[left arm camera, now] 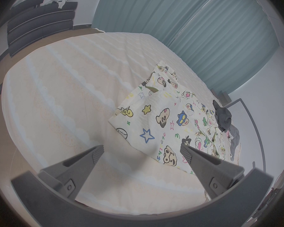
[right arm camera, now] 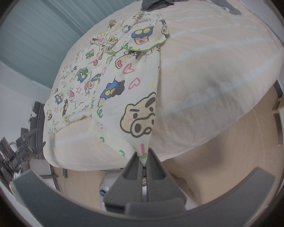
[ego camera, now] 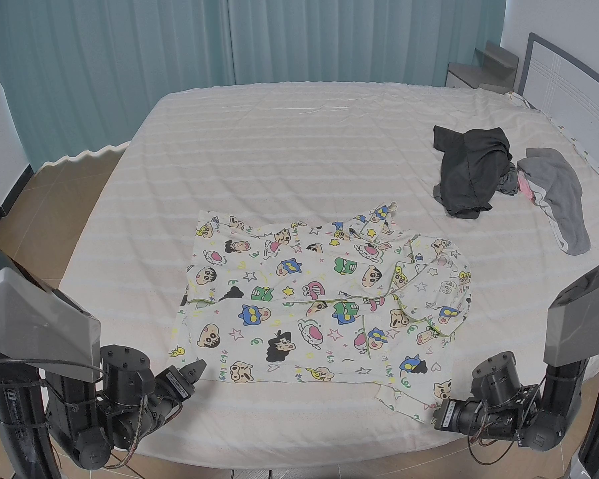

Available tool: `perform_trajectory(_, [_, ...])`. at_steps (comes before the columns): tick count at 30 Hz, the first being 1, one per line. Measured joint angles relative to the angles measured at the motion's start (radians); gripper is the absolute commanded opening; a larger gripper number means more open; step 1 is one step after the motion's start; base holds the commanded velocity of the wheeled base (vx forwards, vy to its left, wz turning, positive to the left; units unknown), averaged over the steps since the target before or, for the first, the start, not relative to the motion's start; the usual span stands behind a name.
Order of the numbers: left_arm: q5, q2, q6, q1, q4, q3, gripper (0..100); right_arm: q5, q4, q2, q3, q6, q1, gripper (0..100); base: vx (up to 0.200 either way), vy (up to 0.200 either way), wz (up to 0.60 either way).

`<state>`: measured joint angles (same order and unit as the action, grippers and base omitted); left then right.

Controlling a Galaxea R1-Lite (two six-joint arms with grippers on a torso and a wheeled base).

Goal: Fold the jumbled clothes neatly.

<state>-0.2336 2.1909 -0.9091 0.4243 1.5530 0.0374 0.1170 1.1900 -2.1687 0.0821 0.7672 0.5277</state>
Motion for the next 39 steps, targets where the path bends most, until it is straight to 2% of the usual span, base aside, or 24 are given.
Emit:
perform_trajectory(5, [0.006,0.003,0.000,0.004,0.000,-0.004,100,-0.057,-0.007,0.057,-0.051,-0.076,-0.052,0,0.000,0.000,0.00])
perform_trajectory(12, [0.017,0.018,0.000,0.006,0.000,-0.005,100,-0.173,-0.049,0.156,-0.063,-0.089,-0.109,0,0.000,0.000,0.00])
perform_trajectory(15, [0.035,0.023,0.000,0.006,0.000,-0.007,100,-0.200,-0.104,0.203,-0.064,-0.098,-0.121,0,0.000,0.000,0.00])
perform_trajectory(23, [0.051,0.038,0.000,0.003,0.000,-0.004,100,-0.212,-0.230,0.340,-0.065,-0.192,-0.139,0,0.000,0.000,0.00])
perform_trajectory(35, [0.049,0.073,-0.021,-0.030,0.000,0.038,100,-0.210,-0.318,0.462,-0.047,-0.281,-0.141,0,0.000,0.000,0.00])
perform_trajectory(39, [0.049,0.073,-0.040,-0.039,0.000,0.049,100,-0.206,-0.425,0.491,-0.019,-0.304,-0.139,0,0.000,0.000,0.00])
